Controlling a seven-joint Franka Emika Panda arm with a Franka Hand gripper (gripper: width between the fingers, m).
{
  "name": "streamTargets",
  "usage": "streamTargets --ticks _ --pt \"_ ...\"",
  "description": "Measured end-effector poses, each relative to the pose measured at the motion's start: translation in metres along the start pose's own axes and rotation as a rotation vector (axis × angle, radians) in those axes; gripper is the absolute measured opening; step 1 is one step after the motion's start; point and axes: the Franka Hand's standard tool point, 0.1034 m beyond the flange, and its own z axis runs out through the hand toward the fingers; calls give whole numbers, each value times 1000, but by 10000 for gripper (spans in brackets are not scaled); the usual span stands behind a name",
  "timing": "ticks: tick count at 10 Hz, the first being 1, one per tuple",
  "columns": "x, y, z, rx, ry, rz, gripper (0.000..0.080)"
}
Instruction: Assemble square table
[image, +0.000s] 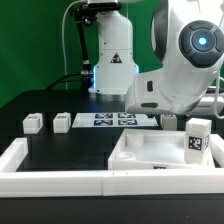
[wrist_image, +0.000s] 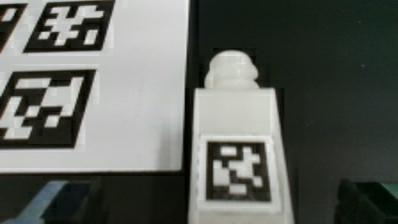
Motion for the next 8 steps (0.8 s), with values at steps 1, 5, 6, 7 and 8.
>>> streamTargets --ticks 1,5,6,7,8 --pt "-1 1 3 -1 -6 1 648" --pt "-3 0 14 -4 -9 7 648" --pt "-2 0 14 -5 -6 13 648" --pt "-2 -1 15 -5 -7 17 648" --pt "-2 -1 15 -5 -7 18 534"
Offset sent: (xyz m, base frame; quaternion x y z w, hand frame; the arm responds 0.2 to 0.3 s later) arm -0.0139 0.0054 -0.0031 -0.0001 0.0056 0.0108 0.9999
